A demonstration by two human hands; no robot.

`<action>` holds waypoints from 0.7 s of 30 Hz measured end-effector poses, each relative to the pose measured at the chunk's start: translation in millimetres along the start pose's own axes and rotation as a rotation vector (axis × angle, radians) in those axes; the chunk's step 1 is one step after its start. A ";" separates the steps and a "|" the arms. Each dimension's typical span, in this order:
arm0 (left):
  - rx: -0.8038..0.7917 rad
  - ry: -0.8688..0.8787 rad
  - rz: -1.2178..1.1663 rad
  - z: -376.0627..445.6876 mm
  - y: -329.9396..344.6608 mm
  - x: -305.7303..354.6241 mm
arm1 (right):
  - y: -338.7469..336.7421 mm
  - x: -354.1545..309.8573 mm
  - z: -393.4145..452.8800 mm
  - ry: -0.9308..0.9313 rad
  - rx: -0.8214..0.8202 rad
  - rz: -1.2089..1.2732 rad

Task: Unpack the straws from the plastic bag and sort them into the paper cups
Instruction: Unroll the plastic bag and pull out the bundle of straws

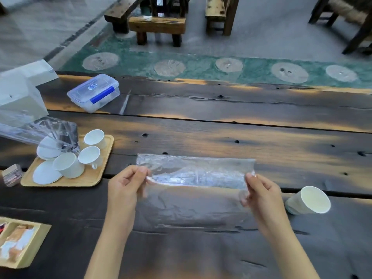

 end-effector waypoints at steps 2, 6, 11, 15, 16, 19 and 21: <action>-0.031 0.010 -0.088 -6.5 8.3 10.5 | -0.9 -17.7 -8.4 -0.054 0.032 -0.105; -0.126 0.053 -0.090 -15.4 28.4 31.7 | 2.3 -62.1 -28.3 -0.376 0.293 -0.530; -0.226 0.147 -0.010 -31.6 55.7 58.6 | 50.5 -100.7 -48.6 -0.872 -0.085 -0.949; -0.316 0.227 0.115 -42.5 71.2 70.9 | 91.0 -99.7 -56.6 -0.906 -0.396 -0.969; -0.339 0.243 0.138 -44.0 73.0 72.2 | 96.8 -98.7 -57.5 -0.919 -0.420 -0.963; -0.387 0.265 0.188 -47.4 73.0 74.1 | 102.4 -97.1 -58.6 -0.910 -0.436 -0.917; -0.408 0.276 0.193 -48.7 71.7 73.8 | 102.2 -95.1 -58.4 -0.871 -0.434 -0.858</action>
Point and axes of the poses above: each hand's wrist, its own z-axis towards the middle knuckle, its own y-axis out of the palm, x = y × z, the point moved 3 cm from there along z, towards the middle knuckle, and after that the axes turned 10 degrees about -x, right-handed, at the moved point
